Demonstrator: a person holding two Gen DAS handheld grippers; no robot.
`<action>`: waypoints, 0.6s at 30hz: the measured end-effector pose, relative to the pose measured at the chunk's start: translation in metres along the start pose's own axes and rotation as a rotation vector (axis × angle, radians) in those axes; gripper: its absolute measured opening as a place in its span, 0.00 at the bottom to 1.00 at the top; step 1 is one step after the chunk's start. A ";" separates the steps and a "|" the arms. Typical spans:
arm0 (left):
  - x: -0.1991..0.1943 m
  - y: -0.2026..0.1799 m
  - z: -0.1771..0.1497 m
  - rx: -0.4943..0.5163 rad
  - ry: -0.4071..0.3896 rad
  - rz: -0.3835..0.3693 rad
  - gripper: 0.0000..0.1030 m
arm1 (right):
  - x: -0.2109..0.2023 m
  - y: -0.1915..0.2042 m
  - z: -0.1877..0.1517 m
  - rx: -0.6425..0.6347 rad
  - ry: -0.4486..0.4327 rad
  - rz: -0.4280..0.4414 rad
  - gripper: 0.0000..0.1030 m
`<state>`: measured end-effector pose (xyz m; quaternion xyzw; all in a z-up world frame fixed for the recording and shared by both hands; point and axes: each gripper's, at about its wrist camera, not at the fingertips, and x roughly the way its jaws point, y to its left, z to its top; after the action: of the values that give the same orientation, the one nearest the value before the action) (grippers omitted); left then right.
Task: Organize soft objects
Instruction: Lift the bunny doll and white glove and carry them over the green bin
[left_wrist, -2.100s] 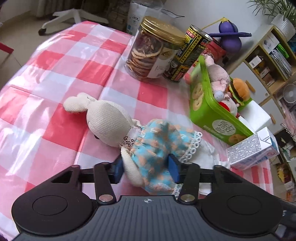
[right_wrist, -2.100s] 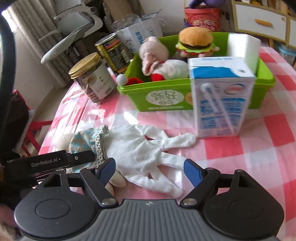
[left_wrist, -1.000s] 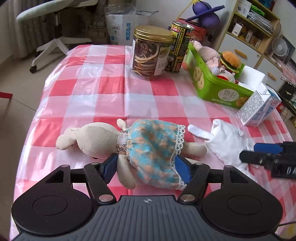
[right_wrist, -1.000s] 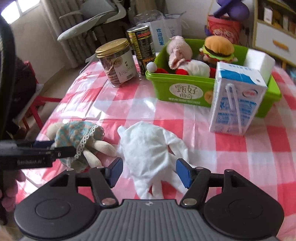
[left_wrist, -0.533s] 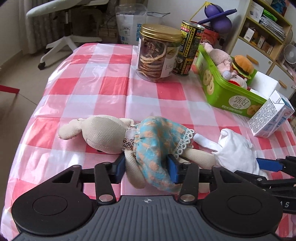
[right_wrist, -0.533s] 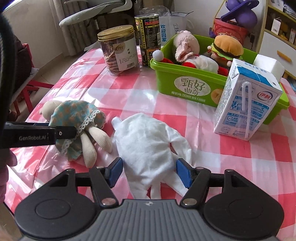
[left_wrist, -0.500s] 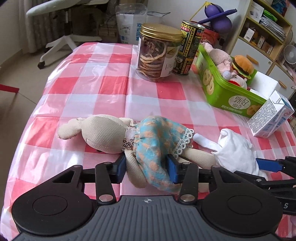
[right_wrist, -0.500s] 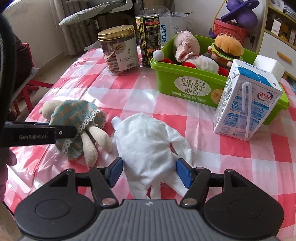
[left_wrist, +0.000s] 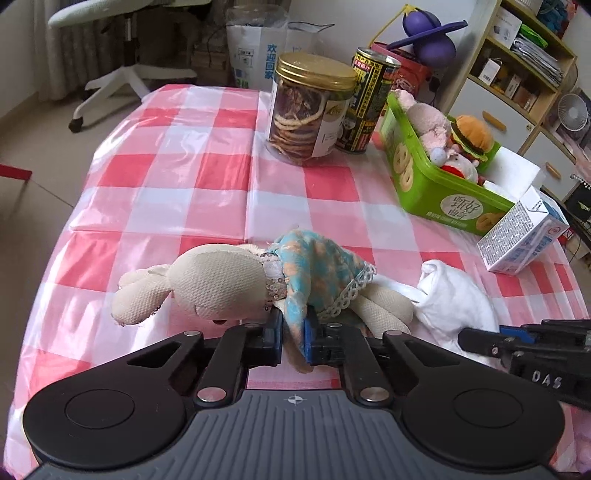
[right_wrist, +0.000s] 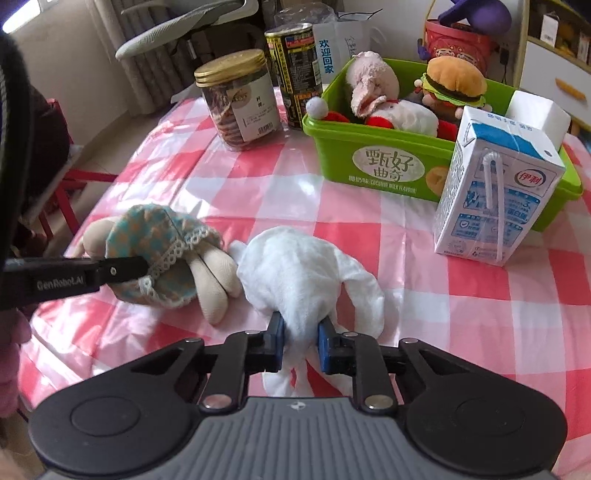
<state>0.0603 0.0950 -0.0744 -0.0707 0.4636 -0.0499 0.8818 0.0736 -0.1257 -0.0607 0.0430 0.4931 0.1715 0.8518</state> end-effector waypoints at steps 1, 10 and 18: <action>-0.001 0.000 0.000 -0.002 -0.003 -0.004 0.06 | -0.003 -0.002 0.002 0.017 -0.007 0.014 0.00; -0.010 -0.001 0.009 -0.031 -0.040 -0.033 0.03 | -0.033 -0.008 0.015 0.083 -0.093 0.118 0.00; -0.028 -0.013 0.019 -0.034 -0.100 -0.073 0.03 | -0.055 -0.019 0.027 0.114 -0.170 0.160 0.00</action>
<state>0.0598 0.0879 -0.0393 -0.1049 0.4171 -0.0705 0.9000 0.0768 -0.1595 -0.0064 0.1448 0.4230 0.2066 0.8703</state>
